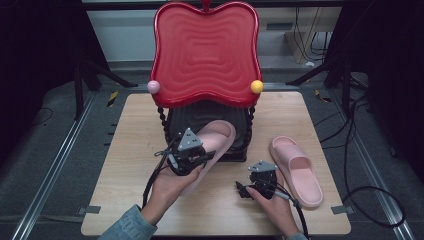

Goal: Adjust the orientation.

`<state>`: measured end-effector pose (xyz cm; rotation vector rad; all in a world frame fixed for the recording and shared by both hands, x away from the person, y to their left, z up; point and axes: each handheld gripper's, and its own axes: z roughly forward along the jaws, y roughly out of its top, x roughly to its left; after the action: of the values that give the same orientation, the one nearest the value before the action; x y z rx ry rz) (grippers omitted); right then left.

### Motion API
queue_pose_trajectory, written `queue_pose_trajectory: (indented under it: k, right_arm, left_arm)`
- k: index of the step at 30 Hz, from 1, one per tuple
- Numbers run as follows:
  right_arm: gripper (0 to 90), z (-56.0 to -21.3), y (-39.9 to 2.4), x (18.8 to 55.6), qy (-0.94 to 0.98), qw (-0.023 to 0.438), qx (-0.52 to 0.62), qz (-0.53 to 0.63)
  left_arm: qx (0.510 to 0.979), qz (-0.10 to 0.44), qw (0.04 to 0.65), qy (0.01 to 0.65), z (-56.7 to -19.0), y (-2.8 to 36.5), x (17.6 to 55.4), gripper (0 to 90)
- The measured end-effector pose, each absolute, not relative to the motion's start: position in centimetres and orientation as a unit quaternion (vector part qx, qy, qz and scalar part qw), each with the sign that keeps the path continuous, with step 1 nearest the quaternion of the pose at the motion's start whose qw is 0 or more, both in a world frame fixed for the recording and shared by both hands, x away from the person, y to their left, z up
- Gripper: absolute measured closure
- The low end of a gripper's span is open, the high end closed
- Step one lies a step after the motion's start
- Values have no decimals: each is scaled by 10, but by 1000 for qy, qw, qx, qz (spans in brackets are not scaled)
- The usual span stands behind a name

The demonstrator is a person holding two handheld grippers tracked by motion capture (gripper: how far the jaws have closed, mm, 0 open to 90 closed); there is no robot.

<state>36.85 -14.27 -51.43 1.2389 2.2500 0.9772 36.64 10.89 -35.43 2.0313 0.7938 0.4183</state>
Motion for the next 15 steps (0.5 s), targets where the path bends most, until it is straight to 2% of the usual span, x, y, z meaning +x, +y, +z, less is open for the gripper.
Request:
queue_pose_trajectory:
  k: [15]
  right_arm:
    - [48,-514,-143,368,803,195,442,349]
  left_arm:
    - [744,198,483,416,-355,129,396,830]
